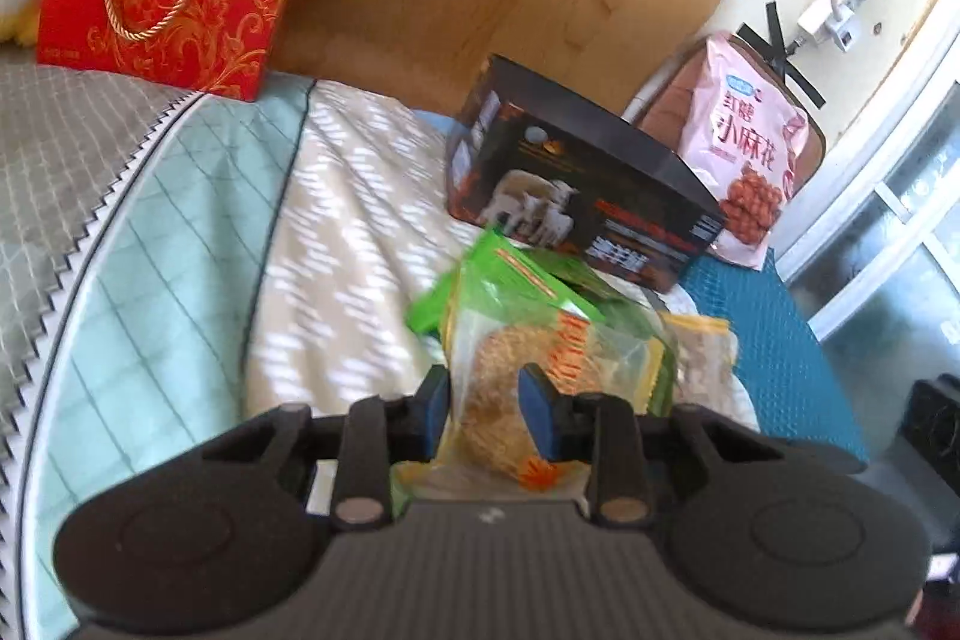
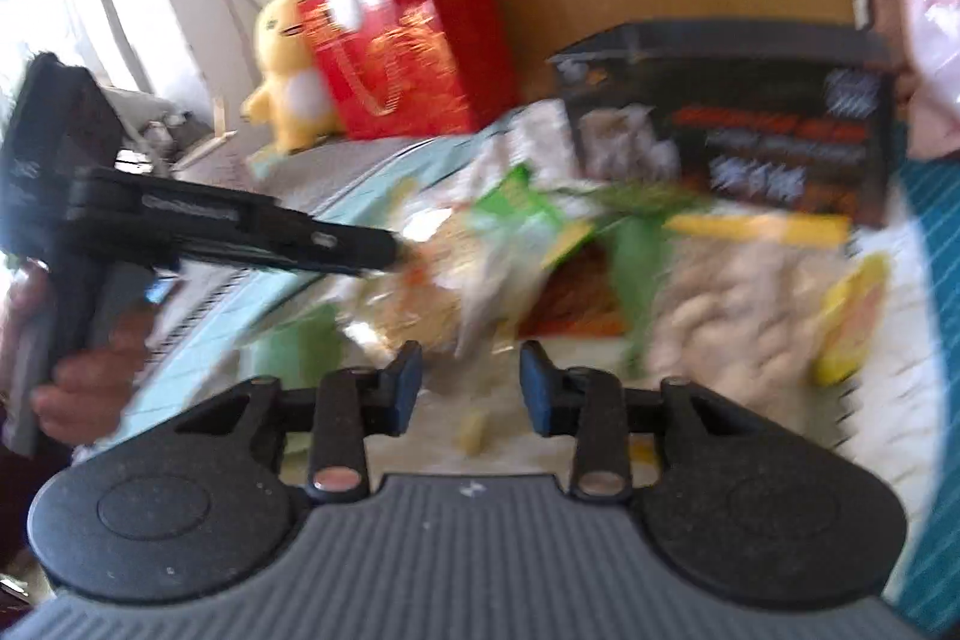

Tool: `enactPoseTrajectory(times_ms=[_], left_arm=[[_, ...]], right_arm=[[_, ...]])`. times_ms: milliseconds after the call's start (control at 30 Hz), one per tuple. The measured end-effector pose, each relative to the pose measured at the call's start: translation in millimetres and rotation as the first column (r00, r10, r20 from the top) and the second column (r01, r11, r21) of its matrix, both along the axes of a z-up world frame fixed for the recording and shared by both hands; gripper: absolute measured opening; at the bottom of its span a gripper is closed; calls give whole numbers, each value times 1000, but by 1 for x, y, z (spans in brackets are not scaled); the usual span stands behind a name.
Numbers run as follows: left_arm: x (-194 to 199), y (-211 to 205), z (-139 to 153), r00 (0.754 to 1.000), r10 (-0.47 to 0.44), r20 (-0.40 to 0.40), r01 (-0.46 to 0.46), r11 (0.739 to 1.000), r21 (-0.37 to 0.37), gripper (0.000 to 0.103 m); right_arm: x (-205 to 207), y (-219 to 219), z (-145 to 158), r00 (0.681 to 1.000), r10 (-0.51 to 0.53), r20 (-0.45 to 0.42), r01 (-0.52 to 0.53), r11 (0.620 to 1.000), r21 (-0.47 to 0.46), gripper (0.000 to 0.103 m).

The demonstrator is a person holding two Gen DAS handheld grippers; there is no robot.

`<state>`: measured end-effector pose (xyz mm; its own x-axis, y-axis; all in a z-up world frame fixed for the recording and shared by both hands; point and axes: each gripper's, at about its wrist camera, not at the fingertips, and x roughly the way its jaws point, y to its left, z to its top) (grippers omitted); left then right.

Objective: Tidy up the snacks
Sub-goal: 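Grasp the mooncake with the left gripper and lift it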

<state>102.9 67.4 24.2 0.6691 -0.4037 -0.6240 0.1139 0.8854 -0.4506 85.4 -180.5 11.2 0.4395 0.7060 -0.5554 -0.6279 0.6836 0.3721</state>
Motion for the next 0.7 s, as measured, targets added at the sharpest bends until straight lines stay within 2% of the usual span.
enactPoseTrajectory(times_ms=[67,167,300,433,533,567,600,700], left_arm=[[-7,-16,5,999,-31,14,31,999,23,26],[-19,-45,11,994,-102,34,100,994,48,26],[-35,-84,3,981,-192,6,192,981,29,26],[-48,-110,-7,971,-239,-13,239,970,36,27],[-55,-112,-5,968,-249,-19,249,968,37,27],[-58,-109,-3,972,-236,-9,236,971,45,29],[-59,-106,0,975,-221,1,221,974,51,33],[-60,-94,6,982,-191,5,190,981,43,37]], right_arm=[[-13,1,8,999,-14,33,15,1000,-27,25],[-29,-12,17,996,-60,64,63,997,-49,25],[-48,-51,16,988,-147,43,149,987,-56,25],[-69,-80,13,974,-226,27,227,972,-53,25],[-79,-89,14,963,-265,52,268,962,-50,31],[-82,-89,14,960,-270,74,274,960,-60,35],[-87,-89,14,960,-262,94,269,960,-75,44],[-98,-81,14,964,-213,160,234,964,-124,58]])
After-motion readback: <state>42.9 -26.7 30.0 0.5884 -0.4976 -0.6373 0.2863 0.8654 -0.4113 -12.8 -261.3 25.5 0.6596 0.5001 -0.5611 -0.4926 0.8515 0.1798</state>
